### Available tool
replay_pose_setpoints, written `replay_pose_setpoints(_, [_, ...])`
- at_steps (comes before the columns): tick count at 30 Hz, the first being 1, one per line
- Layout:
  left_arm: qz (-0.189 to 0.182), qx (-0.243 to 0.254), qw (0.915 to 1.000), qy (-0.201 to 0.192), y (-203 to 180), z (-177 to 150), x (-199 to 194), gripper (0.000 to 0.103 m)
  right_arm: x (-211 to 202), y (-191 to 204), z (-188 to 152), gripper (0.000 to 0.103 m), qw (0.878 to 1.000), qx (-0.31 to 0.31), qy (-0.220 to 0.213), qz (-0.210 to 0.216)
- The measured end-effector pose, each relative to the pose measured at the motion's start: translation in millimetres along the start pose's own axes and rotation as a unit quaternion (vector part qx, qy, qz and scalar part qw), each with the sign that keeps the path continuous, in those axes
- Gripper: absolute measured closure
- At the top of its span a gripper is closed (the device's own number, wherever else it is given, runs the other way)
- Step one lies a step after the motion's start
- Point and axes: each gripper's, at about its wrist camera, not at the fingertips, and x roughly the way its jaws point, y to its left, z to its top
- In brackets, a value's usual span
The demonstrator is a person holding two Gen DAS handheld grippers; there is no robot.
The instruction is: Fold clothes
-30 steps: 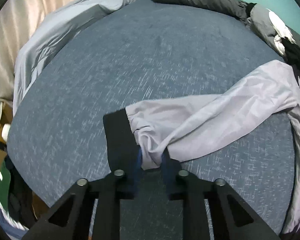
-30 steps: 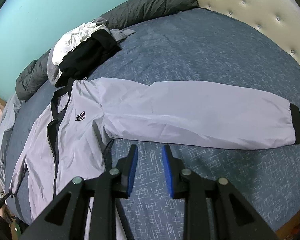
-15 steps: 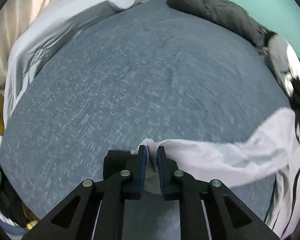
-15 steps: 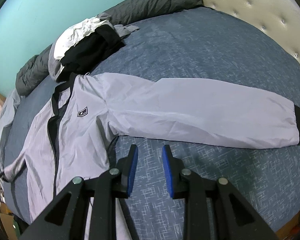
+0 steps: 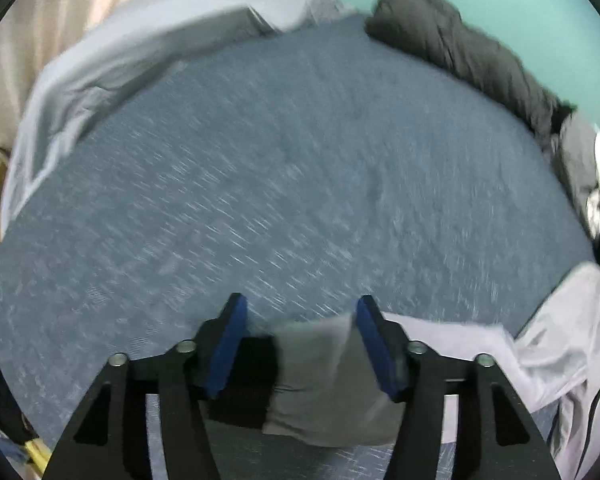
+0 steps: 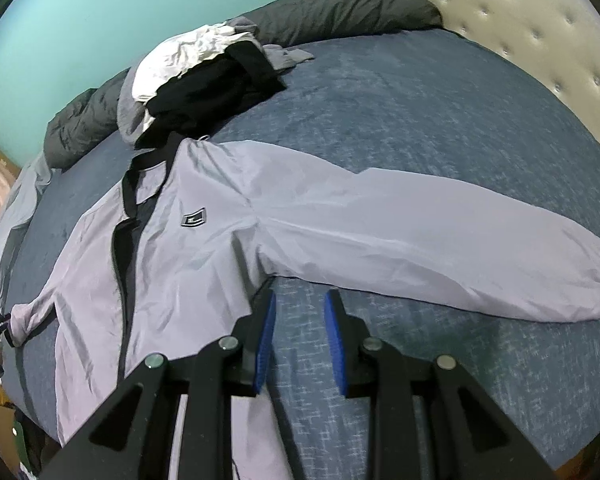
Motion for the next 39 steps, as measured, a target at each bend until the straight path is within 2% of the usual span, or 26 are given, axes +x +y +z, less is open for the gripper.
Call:
replay_pose_setpoints(2, [-0.003, -0.016, 0.9996, -0.022, 14, -1, -15, 0.037, 1, 4, 0, 0.078, 1.0, -0.002, 0.001, 0.004])
replay_pose_setpoints(4, [0.004, -0.023, 0.9992, -0.031, 27, -6, -21, 0.032, 3, 8, 0, 0.078, 1.0, -0.004, 0.001, 0.009])
replay_pose_setpoints(7, [0.009, -0.023, 0.9993, -0.029, 40, -20, -24, 0.031, 5, 13, -1, 0.078, 1.0, -0.007, 0.002, 0.015])
replay_pose_setpoints(10, [0.0, -0.05, 0.9983, -0.03, 56, -35, -24, 0.031, 6, 19, -1, 0.078, 1.0, -0.009, 0.003, 0.021])
replay_pose_setpoints(13, [-0.034, -0.087, 0.9941, -0.055, 69, -53, -40, 0.031, 7, 23, -1, 0.078, 1.0, -0.012, 0.003, 0.027])
replay_pose_setpoints(15, [-0.034, -0.092, 0.9932, -0.063, 76, -63, -45, 0.028, 3, 23, 1, 0.078, 1.0, -0.014, -0.002, 0.028])
replay_pose_setpoints(17, [-0.025, -0.092, 0.9935, -0.063, 79, -73, -48, 0.028, 3, 21, 3, 0.078, 1.0, -0.01, -0.003, 0.027])
replay_pose_setpoints(19, [-0.031, -0.1, 0.9923, -0.066, 85, -81, -52, 0.028, 3, 19, 3, 0.078, 1.0, -0.004, -0.003, 0.026])
replay_pose_setpoints(29, [-0.048, -0.07, 0.9953, -0.047, 77, -97, -47, 0.028, 3, 27, -2, 0.078, 0.999, -0.004, 0.0, 0.038])
replay_pose_setpoints(37, [-0.061, -0.047, 0.9966, -0.027, 57, -83, -18, 0.028, 0, 28, -1, 0.078, 0.999, -0.007, -0.001, 0.033])
replay_pose_setpoints(38, [-0.064, -0.043, 0.9966, -0.027, 56, -80, -16, 0.031, 1, 27, -1, 0.078, 1.0, -0.008, 0.0, 0.031])
replay_pose_setpoints(39, [-0.067, -0.04, 0.9966, -0.027, 54, -77, -13, 0.038, 1, 26, -2, 0.078, 1.0, -0.008, 0.001, 0.028])
